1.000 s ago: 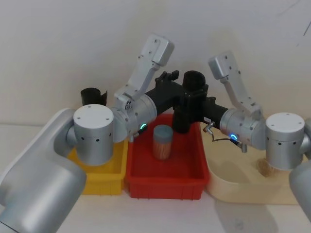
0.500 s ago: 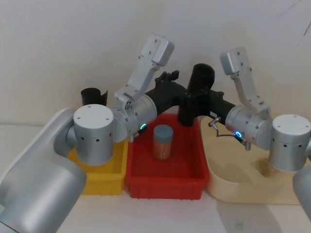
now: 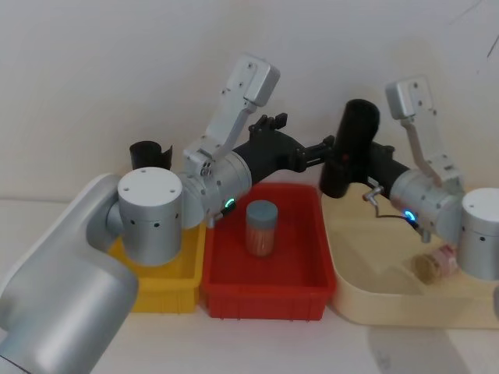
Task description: Pick up the garbage bag with the one hand and transfer it to the other hand.
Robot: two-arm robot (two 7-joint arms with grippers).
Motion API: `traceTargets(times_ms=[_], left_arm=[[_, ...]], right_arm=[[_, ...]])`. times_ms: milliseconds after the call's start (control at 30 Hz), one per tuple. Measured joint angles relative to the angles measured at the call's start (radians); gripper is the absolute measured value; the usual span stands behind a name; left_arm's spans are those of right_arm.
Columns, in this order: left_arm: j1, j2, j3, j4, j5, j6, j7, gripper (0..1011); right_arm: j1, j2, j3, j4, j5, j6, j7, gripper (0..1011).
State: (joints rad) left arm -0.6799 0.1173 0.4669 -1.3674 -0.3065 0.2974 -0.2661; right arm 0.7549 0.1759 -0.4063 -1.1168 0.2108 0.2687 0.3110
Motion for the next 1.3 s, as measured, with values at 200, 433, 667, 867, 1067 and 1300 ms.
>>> traceTargets(times_ms=[200,433,667,867,1067,1300], left_arm=[[0.000,0.000,0.000,0.000,0.000,0.000,0.000,1000],[0.000,0.000,0.000,0.000,0.000,0.000,0.000,1000],[0.000,0.000,0.000,0.000,0.000,0.000,0.000,1000],[0.000,0.000,0.000,0.000,0.000,0.000,0.000,1000],[0.000,0.000,0.000,0.000,0.000,0.000,0.000,1000],[0.000,0.000,0.000,0.000,0.000,0.000,0.000,1000]], right_arm=[[-0.016,0.037,0.007,-0.025,-0.023,0.037,-0.016,501],[-0.044,0.108,0.011,-0.085,-0.054,0.105,-0.017,552],[-0.062,0.150,0.012,-0.123,-0.070,0.146,-0.008,759],[-0.071,0.173,0.013,-0.143,-0.080,0.167,-0.002,914],[-0.076,0.186,0.013,-0.155,-0.085,0.180,0.000,1001],[-0.084,0.191,0.020,-0.169,-0.088,0.185,-0.001,1001]])
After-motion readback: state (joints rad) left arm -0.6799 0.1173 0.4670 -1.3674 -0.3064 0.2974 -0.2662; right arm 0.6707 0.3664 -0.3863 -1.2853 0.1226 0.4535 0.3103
